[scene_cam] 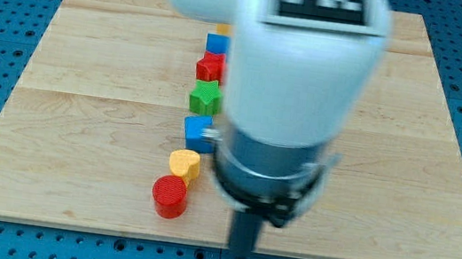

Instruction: Move the yellow heart towards right of green star

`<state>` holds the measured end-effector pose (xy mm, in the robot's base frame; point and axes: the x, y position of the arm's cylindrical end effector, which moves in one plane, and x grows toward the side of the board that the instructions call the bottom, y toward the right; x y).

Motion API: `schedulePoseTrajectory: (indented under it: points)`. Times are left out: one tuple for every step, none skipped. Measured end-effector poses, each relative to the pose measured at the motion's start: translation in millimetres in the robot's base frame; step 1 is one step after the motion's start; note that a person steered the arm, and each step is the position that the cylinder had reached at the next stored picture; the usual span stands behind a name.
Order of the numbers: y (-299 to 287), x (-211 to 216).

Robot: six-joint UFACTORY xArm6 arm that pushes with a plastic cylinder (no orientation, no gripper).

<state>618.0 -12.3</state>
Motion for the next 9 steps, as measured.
schedulePoseTrajectory:
  points:
    - [-63.2,0.4]
    - [-150.3,-1.8]
    - [-161.2,-60.0]
    - [-93.5,-71.0]
    - [-16.5,-79.9]
    - [28.4,-63.0]
    - [92.1,-86.6]
    - [128.8,-129.8]
    - [84.4,-106.1]
